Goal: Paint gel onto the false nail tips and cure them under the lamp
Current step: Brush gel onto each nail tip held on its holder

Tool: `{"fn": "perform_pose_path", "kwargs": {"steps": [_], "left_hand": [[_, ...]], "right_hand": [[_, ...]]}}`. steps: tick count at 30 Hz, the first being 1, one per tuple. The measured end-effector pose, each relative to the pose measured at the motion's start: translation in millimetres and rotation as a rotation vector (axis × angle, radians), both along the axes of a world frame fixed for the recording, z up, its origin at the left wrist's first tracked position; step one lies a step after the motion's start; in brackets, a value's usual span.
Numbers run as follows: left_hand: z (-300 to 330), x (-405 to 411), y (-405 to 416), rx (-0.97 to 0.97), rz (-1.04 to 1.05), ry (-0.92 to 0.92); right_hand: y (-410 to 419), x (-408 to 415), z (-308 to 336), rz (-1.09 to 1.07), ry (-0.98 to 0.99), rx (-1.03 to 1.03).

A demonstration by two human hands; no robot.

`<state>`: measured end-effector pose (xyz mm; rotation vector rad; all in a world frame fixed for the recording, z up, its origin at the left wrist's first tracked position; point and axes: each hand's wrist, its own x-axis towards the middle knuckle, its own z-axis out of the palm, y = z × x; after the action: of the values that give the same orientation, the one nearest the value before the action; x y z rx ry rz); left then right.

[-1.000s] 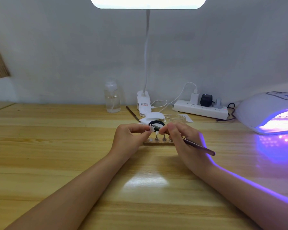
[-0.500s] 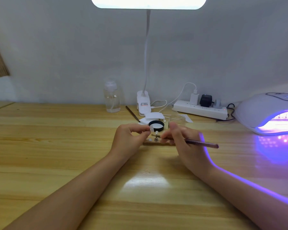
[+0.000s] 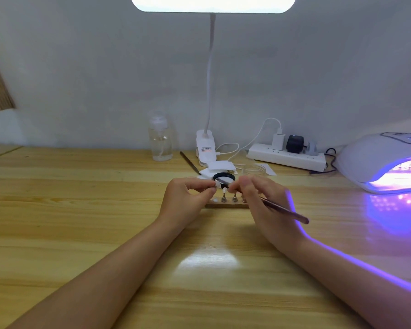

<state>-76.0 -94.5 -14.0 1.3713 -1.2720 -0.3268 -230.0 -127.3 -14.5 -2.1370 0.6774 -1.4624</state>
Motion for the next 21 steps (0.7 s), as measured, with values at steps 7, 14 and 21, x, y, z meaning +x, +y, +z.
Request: {"fn": "perform_pose_path", "kwargs": {"steps": [7, 14, 21], "left_hand": [[-0.7, 1.1, -1.2, 0.009, -0.022, -0.021], [-0.8, 1.3, 0.0, -0.011, -0.070, -0.036], [-2.1, 1.8, -2.3, -0.022, -0.081, -0.021]], "right_hand": [[0.9, 0.0, -3.3, 0.090, -0.118, 0.149], [0.9, 0.3, -3.2, 0.083, -0.122, 0.189], [-0.2, -0.9, -0.9, 0.045, -0.066, 0.095]]}}
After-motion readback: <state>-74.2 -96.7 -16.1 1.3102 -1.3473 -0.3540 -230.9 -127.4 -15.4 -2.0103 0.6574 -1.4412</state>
